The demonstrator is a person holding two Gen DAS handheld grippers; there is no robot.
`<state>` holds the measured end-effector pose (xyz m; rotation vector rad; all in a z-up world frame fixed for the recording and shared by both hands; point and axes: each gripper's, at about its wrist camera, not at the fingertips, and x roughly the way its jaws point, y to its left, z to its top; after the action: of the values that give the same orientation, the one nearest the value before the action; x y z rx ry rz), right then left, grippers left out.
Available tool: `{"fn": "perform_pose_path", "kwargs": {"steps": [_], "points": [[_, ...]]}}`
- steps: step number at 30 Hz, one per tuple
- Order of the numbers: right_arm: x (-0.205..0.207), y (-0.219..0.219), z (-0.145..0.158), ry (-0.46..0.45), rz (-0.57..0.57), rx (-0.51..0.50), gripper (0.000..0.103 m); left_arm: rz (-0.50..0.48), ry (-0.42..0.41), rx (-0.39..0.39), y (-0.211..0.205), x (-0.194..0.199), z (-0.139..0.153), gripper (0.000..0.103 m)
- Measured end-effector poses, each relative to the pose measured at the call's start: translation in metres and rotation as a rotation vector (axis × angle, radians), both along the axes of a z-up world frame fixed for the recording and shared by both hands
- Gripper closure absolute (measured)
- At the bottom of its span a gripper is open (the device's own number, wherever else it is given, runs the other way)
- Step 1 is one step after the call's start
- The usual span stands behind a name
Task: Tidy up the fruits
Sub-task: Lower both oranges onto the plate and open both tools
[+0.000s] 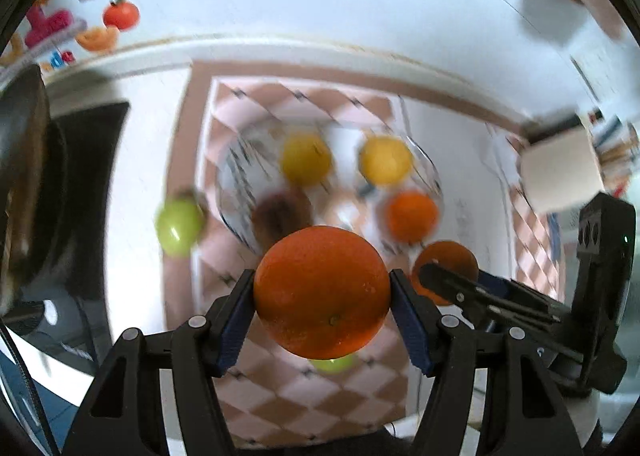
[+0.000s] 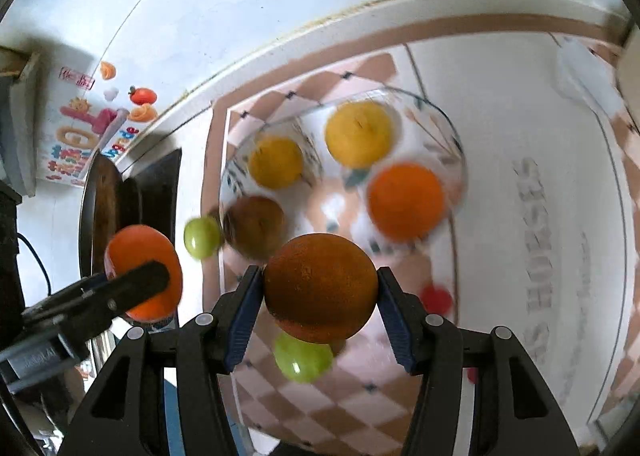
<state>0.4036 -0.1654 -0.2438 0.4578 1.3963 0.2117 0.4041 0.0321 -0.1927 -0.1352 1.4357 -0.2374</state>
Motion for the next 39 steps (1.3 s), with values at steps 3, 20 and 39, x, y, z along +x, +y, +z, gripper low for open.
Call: {"fn": "perform_pose_path", "kwargs": {"steps": [3,20,39], "points": [[0.034,0.013,-0.012,0.013,0.026,-0.036,0.044,0.027,0.019,0.022,0.000,0.032,-0.013,0.040],[0.089,0.046,-0.076,0.181,0.111,-0.118,0.041,0.052,0.276,0.095,0.009,0.104,-0.117,0.040],[0.070,0.030,-0.043,0.125,0.058,-0.212,0.008,0.087,0.170,0.111,0.026,0.089,-0.085,0.014]]}}
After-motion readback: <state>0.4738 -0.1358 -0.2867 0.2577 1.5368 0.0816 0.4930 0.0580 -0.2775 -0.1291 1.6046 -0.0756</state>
